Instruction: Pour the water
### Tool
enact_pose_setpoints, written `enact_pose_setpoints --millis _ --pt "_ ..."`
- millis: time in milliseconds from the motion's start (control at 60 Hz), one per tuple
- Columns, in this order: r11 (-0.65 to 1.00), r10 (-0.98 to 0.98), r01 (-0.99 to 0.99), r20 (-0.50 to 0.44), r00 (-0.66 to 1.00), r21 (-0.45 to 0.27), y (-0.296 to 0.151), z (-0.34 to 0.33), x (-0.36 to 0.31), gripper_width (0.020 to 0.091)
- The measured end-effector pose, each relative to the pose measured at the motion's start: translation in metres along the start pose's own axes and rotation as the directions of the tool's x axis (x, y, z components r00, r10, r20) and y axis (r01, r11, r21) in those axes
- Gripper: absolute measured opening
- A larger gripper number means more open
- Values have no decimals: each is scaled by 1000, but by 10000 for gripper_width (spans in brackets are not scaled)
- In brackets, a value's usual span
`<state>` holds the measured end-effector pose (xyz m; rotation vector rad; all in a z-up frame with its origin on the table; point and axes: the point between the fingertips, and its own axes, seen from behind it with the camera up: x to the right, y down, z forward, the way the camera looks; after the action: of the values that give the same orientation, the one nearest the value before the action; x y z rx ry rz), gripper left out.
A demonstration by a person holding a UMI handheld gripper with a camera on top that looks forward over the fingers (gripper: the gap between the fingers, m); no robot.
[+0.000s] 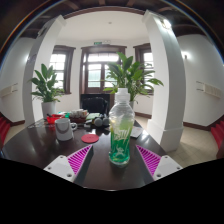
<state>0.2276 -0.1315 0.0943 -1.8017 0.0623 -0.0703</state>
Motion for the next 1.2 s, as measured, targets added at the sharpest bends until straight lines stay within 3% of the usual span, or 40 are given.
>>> enact_pose_setpoints --millis 417,533,567,617,650,783,1033,1200 --pt "998 25 -26 10 1000 59 -34 95 35 848" --pt "998 20 -21 22 1000 66 -37 106 25 783" --pt "997 21 -23 31 999 71 -39 108 22 724" --pt "996 17 -21 44 999 90 -46 111 16 544" --pt "996 15 -18 30 999 89 -44 111 18 536" --pt "996 -5 3 19 1000 90 -44 113 16 374" --pt "996 -71 71 -3 998 52 -42 118 12 367" --pt "891 -453 454 -43 891 14 -65 139 -5 368"
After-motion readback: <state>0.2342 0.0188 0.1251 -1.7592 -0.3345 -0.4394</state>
